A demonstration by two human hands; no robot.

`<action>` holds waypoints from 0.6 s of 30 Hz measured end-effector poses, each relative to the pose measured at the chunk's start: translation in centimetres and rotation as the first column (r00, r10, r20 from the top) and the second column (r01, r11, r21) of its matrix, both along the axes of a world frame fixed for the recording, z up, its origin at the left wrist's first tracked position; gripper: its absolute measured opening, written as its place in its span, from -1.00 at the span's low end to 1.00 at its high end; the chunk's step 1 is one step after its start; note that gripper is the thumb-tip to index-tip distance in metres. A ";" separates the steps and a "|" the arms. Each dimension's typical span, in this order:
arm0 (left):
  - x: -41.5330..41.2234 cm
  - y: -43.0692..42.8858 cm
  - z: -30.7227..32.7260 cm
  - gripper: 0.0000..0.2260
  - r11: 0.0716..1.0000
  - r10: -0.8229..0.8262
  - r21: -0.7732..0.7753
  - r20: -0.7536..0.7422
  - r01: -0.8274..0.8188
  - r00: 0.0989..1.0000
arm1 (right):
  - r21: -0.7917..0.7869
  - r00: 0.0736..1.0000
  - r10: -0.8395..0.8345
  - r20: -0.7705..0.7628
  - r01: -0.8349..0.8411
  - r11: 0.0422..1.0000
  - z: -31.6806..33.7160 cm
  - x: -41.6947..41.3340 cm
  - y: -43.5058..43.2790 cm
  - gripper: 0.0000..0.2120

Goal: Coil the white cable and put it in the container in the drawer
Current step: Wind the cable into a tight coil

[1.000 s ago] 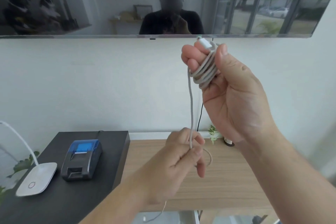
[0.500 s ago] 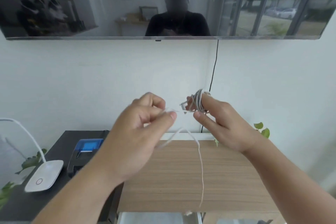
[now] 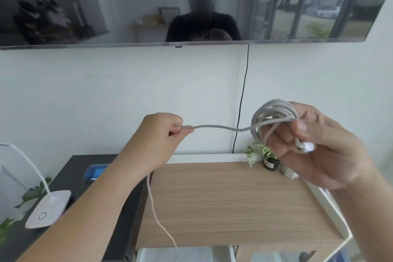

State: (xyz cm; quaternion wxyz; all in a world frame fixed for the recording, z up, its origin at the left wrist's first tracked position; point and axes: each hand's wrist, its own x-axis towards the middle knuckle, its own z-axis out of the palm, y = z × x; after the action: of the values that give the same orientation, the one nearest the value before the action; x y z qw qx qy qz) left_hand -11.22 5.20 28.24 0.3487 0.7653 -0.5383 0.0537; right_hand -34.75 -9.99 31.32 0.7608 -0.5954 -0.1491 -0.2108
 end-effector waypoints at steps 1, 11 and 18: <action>-0.3 -0.4 -0.4 -0.45 0.999 -0.019 -0.050 -0.126 0.013 0.992 | 0.081 0.987 0.160 0.024 -0.162 0.984 0.3 -0.2 0.8 -0.85; -8.6 -0.6 -5.7 -0.38 0.978 -0.209 -0.020 -0.135 0.208 0.969 | 0.317 0.958 -0.155 0.243 0.073 0.946 5.4 3.7 1.6 -0.63; -11.4 2.5 -1.5 -0.64 0.979 -0.200 0.058 0.078 0.196 0.977 | -0.089 0.888 -0.453 0.079 0.459 0.884 1.2 7.4 -2.5 -0.53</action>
State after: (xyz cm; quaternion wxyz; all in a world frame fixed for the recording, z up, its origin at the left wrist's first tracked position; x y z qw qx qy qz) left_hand -22.61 7.74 26.70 0.3101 0.7134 -0.6273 0.0372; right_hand -27.31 -12.51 32.50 0.6531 -0.6470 -0.0370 -0.3917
